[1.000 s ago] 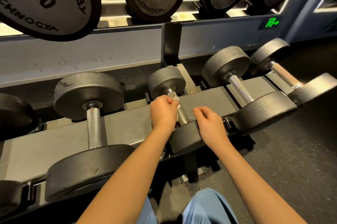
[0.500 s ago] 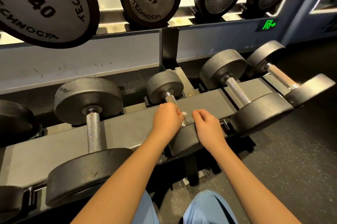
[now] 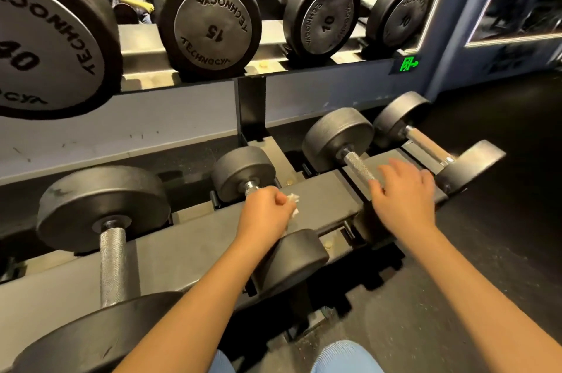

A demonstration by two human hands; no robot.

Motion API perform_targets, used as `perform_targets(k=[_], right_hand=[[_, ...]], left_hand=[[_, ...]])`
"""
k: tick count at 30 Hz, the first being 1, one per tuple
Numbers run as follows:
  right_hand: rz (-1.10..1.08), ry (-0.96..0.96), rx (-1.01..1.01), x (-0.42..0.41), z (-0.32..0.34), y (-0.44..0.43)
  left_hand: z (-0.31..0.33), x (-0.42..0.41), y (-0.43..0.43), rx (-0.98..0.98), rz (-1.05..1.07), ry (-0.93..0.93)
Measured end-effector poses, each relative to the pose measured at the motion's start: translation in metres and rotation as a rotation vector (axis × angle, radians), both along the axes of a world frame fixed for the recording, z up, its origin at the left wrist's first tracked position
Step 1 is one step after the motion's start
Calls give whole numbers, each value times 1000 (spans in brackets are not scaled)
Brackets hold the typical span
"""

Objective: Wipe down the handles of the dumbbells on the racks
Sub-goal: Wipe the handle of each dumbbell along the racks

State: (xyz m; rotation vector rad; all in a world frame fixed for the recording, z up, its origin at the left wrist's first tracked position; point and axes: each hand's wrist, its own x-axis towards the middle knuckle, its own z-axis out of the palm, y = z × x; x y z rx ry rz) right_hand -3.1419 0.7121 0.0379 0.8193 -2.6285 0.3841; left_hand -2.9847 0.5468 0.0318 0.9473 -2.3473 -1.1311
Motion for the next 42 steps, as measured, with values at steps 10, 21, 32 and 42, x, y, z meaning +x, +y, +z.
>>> perform_targets(k=[10,21,32,42], right_hand=[[28,-338,185,-54,19,15],[74,-407,117,-63,10,18],[55,-430,38,-52,12,25],[3,-440,12,-48,6,31]], left_hand=[[-7,-74,35,99,-53,27],[-10,-179,46,257,140,283],[-17,-194,51,138,188,212],[-17,-190,67,87,201,165]])
